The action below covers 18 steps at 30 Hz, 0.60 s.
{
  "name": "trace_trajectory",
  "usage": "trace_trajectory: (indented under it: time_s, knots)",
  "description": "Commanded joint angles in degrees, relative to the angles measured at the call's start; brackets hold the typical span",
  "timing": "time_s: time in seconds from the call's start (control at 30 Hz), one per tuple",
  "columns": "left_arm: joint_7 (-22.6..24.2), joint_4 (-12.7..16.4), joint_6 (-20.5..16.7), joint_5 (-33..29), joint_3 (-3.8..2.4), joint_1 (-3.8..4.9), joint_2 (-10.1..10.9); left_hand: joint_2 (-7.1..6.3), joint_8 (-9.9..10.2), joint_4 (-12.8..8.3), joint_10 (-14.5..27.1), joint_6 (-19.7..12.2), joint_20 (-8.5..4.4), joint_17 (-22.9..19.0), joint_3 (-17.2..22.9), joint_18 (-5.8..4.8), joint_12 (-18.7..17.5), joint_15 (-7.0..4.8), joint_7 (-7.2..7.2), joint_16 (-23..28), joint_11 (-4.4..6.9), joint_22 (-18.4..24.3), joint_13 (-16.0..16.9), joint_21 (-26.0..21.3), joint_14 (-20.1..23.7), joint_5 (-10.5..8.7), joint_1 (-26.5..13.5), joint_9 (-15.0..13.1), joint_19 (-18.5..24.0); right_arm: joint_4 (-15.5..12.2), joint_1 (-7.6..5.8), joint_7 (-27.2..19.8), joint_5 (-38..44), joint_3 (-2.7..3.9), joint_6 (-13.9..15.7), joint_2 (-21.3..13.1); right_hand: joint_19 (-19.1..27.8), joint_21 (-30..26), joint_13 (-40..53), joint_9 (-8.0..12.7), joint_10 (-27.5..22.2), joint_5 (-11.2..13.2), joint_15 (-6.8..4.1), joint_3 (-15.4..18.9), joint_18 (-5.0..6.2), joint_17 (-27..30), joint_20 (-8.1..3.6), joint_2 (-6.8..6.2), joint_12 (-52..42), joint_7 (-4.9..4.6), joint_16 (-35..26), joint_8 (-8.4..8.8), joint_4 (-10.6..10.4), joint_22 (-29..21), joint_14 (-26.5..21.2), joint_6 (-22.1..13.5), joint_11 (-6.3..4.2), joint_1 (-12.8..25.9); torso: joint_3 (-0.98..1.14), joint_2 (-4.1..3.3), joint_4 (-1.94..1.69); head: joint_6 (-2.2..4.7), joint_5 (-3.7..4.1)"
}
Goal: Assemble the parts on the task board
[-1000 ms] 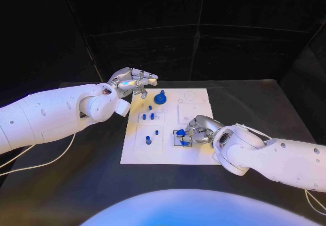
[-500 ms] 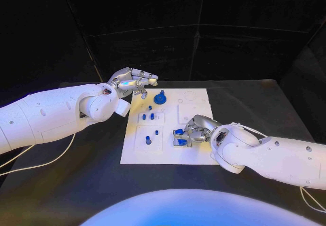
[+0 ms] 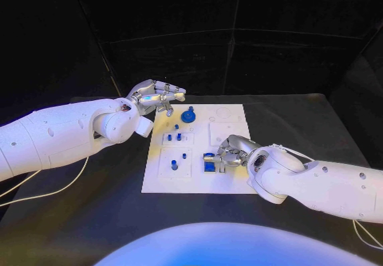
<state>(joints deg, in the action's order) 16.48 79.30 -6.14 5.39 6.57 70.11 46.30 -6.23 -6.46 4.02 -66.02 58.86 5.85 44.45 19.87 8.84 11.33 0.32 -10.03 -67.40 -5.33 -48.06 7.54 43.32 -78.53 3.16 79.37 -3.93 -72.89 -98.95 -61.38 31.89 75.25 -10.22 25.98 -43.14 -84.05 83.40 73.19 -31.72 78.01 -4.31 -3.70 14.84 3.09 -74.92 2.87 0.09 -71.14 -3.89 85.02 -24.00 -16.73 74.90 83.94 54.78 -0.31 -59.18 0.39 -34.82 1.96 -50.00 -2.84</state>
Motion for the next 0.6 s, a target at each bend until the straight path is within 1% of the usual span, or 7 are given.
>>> trace_trajectory:
  time_s: [0.03,0.13,0.3,0.4,0.47,0.53,0.6]
  knots:
    - [0.09,0.10,0.66,-0.30,-0.05,0.09,0.01,0.48,-0.11,0.01,0.29,-0.33,0.35,-0.05,-0.28,0.70,0.35,0.12,0.14,-0.09,-0.04,0.06,0.08,-0.20,0.46,-0.08,-0.02,0.04,0.24,-0.46,-0.10,-0.30,0.73,0.04,0.89,-0.24,-0.30,0.17,0.23,-0.24,0.06,-2.65,-0.20,-1.01,-0.47,-5.01,-0.38,0.35,0.08,-0.17,0.26,-0.46,0.47,3.36,4.17,-0.09,0.20,-2.50,0.04,-0.01,0.04,0.00,0.06]
    - [0.10,0.10,0.67,-0.30,-0.05,0.09,0.02,0.48,-0.11,0.01,0.29,-0.33,0.35,-0.05,-0.28,0.70,0.35,0.12,0.14,-0.09,-0.04,0.06,0.08,-0.20,0.46,-0.08,-0.02,0.04,0.24,-0.92,-0.10,-1.04,0.86,0.04,0.68,-0.58,-0.35,0.22,0.54,-0.43,0.28,-5.25,-0.28,-2.10,-0.49,-5.08,-0.45,0.53,-0.18,-0.09,0.29,-0.62,2.80,3.48,4.18,-0.04,0.12,-7.59,0.06,-0.02,0.04,0.00,0.08]
    - [0.07,0.08,0.67,-0.30,-0.05,0.09,0.08,0.48,-0.11,0.01,0.29,-0.33,0.35,-0.05,-0.28,0.70,0.35,0.12,0.14,-0.09,-0.04,0.06,0.08,-0.20,0.46,-0.08,-0.02,0.04,0.24,-1.98,-0.10,-2.11,1.44,0.03,0.11,-1.40,-0.40,0.27,1.08,-0.68,0.65,-5.70,-0.34,-2.77,-0.52,-5.35,-0.53,0.28,-0.68,-0.04,0.41,-0.85,6.04,3.63,4.23,0.06,0.04,-13.16,0.06,-0.02,0.07,0.00,0.12]
    - [0.07,0.08,0.68,-0.30,-0.05,0.09,0.09,0.48,-0.11,0.01,0.29,-0.33,0.35,-0.05,-0.28,0.70,0.35,0.12,0.14,-0.09,-0.04,0.06,0.08,-0.20,0.46,-0.08,-0.02,0.04,0.24,-2.42,-0.10,-2.68,1.70,0.03,0.97,-2.23,-0.40,0.27,1.13,-0.70,0.68,-5.68,-0.34,-2.80,-0.52,-5.42,-0.52,0.39,-0.71,-0.06,0.44,-0.86,6.37,3.63,4.24,0.06,0.04,-13.72,0.02,0.05,0.10,0.00,0.26]
    - [0.09,0.08,0.67,-0.30,-0.05,0.09,0.10,0.48,-0.11,0.01,0.29,-0.33,0.35,-0.05,-0.28,0.70,0.35,0.12,0.14,-0.09,-0.04,0.06,0.08,-0.20,0.46,-0.08,-0.02,0.04,0.24,-2.73,-0.10,-3.28,1.72,0.03,2.05,-2.93,-0.38,0.25,1.11,-0.63,0.64,-6.28,-0.29,-2.70,-0.52,-5.53,-0.51,0.61,-0.64,-0.18,0.49,-0.66,6.40,3.61,4.26,-0.23,0.13,-13.86,0.00,0.08,0.09,0.00,0.32]
    - [0.14,0.06,0.64,-0.30,-0.05,0.09,0.12,0.48,-0.11,0.01,0.29,-0.33,0.35,-0.05,-0.28,0.70,0.35,0.12,0.14,-0.09,-0.04,0.06,0.08,-0.20,0.46,-0.08,-0.02,0.04,0.24,-3.53,-0.10,-4.88,1.05,0.04,3.93,-4.59,-0.40,0.26,0.96,-0.42,0.48,-8.39,-0.14,-2.37,-0.53,-5.70,-0.41,1.01,-0.39,-0.40,0.57,-0.18,6.17,3.65,4.29,-0.70,0.30,-13.73,0.05,0.07,0.12,0.00,0.44]
    - [0.17,0.02,0.61,-0.30,-0.05,0.09,0.15,0.48,-0.11,0.01,0.29,-0.33,0.35,-0.05,-0.28,0.70,0.35,0.12,0.14,-0.09,-0.04,0.06,0.08,-0.20,0.46,-0.08,-0.02,0.04,0.24,-4.40,-0.11,-6.10,0.41,0.06,5.10,-6.27,-0.41,0.27,0.97,-0.31,0.45,-9.77,-0.09,-2.15,-0.54,-5.73,-0.34,1.30,-0.34,-0.45,0.59,0.00,6.00,3.69,4.29,-0.69,0.34,-13.69,0.09,0.11,0.15,0.00,0.59]
